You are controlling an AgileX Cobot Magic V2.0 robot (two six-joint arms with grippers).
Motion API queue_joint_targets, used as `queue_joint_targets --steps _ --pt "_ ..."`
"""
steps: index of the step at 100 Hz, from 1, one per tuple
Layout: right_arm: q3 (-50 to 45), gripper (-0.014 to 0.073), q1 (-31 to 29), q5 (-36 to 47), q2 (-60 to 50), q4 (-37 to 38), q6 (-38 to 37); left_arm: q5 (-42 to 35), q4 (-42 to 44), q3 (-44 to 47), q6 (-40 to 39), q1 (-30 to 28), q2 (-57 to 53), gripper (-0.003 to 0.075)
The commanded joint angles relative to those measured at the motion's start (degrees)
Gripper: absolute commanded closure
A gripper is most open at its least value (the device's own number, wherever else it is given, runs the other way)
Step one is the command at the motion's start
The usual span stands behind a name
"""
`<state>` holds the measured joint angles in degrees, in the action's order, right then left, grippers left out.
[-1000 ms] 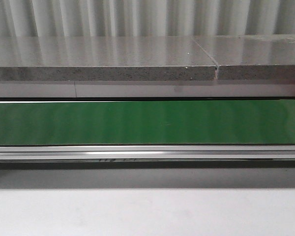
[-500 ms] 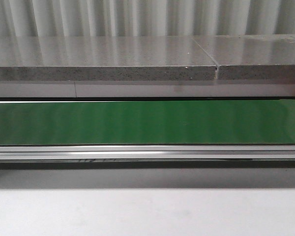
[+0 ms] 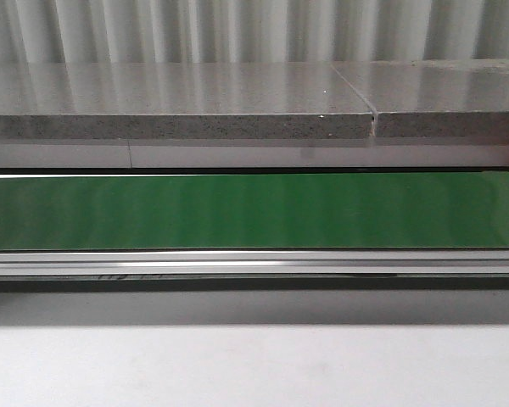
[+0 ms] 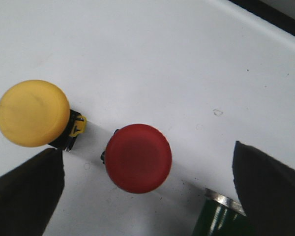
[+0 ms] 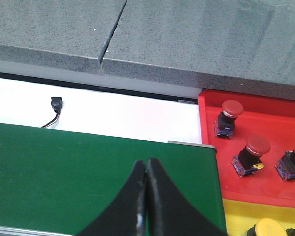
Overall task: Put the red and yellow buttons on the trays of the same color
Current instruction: 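Move the left gripper to the last red button and close on it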
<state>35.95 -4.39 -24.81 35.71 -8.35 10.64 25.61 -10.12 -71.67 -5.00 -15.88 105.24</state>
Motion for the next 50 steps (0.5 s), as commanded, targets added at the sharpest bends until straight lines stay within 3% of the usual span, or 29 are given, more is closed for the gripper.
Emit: queue_joint_targets --steps 1,50 --pt "1.41 0.0662 0.02 4.27 -0.24 -0.22 0.24 -3.72 -0.73 -1.79 -1.25 -0.26 -1.56 0.0068" --pt "1.41 0.0662 0.02 4.27 -0.24 -0.22 0.24 -4.76 -0.81 -4.02 -1.56 -0.26 2.82 0.0097"
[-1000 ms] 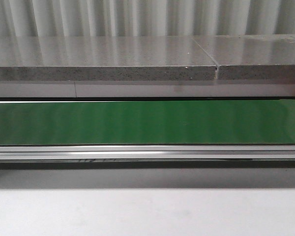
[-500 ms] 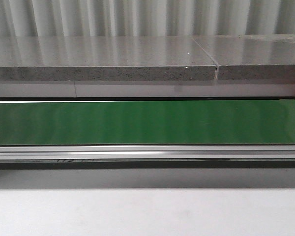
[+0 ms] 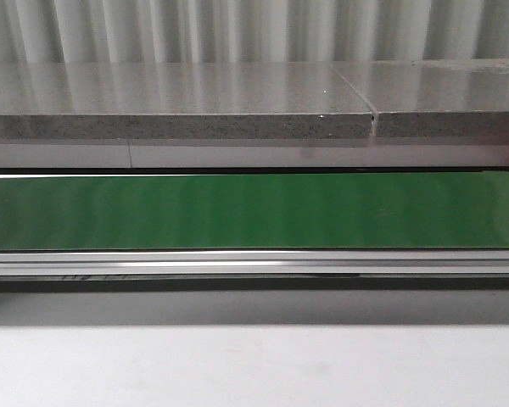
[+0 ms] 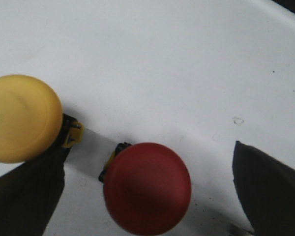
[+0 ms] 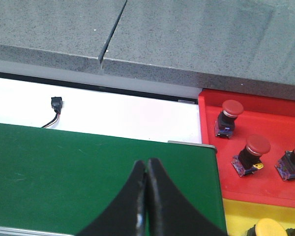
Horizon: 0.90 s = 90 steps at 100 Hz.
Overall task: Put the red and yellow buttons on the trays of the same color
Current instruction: 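Move the left gripper to the last red button and close on it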
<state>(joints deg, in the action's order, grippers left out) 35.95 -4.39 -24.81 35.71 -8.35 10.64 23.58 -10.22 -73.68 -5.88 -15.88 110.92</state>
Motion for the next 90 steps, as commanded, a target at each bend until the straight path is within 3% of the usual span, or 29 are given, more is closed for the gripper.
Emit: queue_joint_targets --steps 1,15,41,55,62,90 --pt "1.41 0.0662 0.02 4.27 -0.24 -0.22 0.24 -2.73 -0.72 -2.01 -0.67 -0.26 -2.85 0.01" --pt "1.41 0.0662 0.02 4.27 -0.24 -0.22 0.24 -2.43 -0.72 -2.01 -0.67 -0.26 -2.85 0.0208" --pt "1.41 0.0662 0.02 4.27 -0.24 -0.22 0.24 -0.06 -1.0 -2.19 -0.67 -0.26 -2.85 0.055" --pt "1.41 0.0662 0.02 4.27 -0.24 -0.22 0.24 3.78 -1.71 -4.13 -0.67 -0.26 -4.41 0.0693" --pt "1.41 0.0662 0.02 4.27 -0.24 -0.22 0.24 3.69 -1.71 -4.43 -0.48 -0.26 -6.49 0.0741" --pt "1.41 0.0662 0.02 4.27 -0.24 -0.22 0.24 6.92 -1.44 -4.43 3.92 -0.05 -17.92 0.074"
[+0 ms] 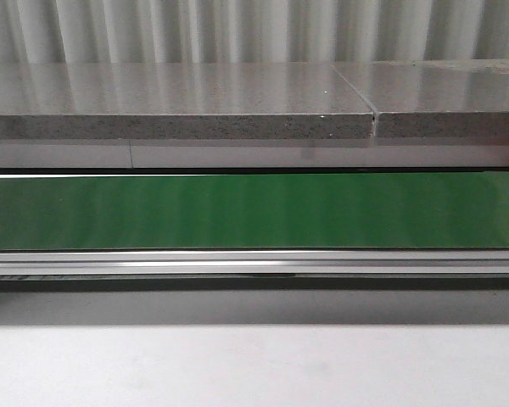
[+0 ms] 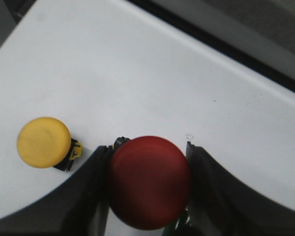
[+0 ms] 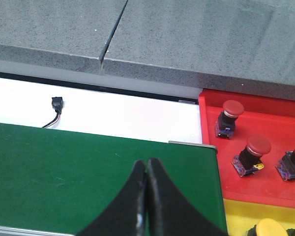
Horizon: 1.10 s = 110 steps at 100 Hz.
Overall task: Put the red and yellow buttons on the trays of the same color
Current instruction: 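Move the left gripper to the last red button and close on it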
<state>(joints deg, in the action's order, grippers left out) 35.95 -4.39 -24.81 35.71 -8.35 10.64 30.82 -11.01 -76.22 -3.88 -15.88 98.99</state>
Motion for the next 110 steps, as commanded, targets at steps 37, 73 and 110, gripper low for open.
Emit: queue_joint_targets --steps 37,73,110 --pt "1.41 0.0662 0.02 4.27 -0.24 -0.22 0.24 6.69 -3.65 5.33 8.37 0.15 -15.76 0.074" --pt "1.41 0.0662 0.02 4.27 -0.24 -0.22 0.24 5.1 -3.87 11.93 11.12 7.19 -18.43 0.074" --pt "1.41 0.0662 0.02 4.27 -0.24 -0.22 0.24 2.44 -4.49 12.63 12.1 9.39 -14.79 0.074"
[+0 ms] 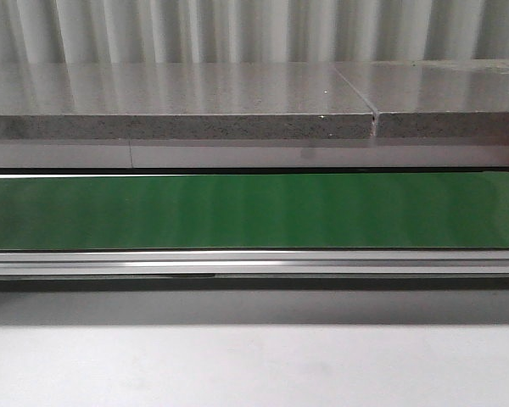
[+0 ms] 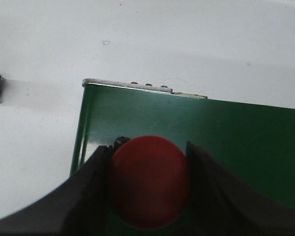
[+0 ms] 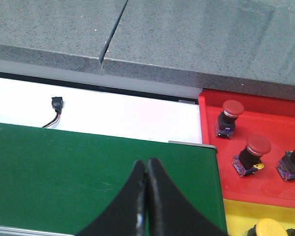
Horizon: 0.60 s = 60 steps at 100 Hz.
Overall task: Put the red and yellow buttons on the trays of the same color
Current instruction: 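Move the left gripper to the last red button and close on it, then set the red button on the conveyor and open the left gripper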
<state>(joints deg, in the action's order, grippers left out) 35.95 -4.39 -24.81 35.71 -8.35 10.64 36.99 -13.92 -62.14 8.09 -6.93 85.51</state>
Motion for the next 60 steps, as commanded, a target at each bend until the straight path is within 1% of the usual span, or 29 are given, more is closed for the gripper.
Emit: queue_joint_targets --steps 1,50,53,60 --pt "1.41 0.0662 0.02 4.27 -0.24 -0.22 0.24 -3.73 -1.7 -1.45 0.13 0.44 -1.16 0.074" --pt "1.41 0.0662 0.02 4.27 -0.24 -0.22 0.24 -2.69 -2.16 -1.45 0.13 0.44 1.96 0.0737" --pt "1.41 0.0662 0.02 4.27 -0.24 -0.22 0.24 -2.49 -2.16 -1.45 0.13 0.44 1.96 0.073" --pt "1.41 0.0662 0.02 4.27 -0.24 -0.22 0.24 -1.51 -2.16 -1.45 0.13 0.44 1.96 0.0678"
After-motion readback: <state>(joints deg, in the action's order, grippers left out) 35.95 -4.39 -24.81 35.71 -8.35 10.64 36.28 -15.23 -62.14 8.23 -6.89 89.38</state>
